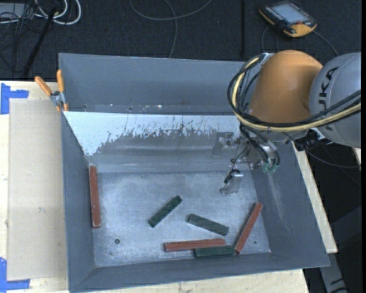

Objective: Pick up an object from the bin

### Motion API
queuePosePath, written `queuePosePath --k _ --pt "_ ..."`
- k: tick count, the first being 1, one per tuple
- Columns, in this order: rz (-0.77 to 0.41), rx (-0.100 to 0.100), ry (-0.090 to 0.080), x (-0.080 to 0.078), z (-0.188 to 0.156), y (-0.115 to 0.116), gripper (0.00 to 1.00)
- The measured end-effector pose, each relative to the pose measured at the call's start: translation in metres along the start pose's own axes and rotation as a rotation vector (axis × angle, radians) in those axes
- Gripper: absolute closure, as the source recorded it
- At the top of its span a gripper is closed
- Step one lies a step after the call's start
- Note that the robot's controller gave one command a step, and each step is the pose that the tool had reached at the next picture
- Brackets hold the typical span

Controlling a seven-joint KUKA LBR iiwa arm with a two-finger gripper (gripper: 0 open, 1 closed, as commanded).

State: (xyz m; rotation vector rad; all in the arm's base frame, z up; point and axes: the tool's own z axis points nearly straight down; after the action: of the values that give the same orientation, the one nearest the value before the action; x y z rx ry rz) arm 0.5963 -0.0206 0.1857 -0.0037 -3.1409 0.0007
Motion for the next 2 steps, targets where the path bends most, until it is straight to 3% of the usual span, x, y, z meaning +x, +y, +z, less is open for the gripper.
queuePosePath --k 1,2 --pt "0.0 0.0 0.0 0.0 0.0 0.0 0.0" --pt "-0.099 -0.003 -0.003 -0.004 0.008 -0.024 0.0"
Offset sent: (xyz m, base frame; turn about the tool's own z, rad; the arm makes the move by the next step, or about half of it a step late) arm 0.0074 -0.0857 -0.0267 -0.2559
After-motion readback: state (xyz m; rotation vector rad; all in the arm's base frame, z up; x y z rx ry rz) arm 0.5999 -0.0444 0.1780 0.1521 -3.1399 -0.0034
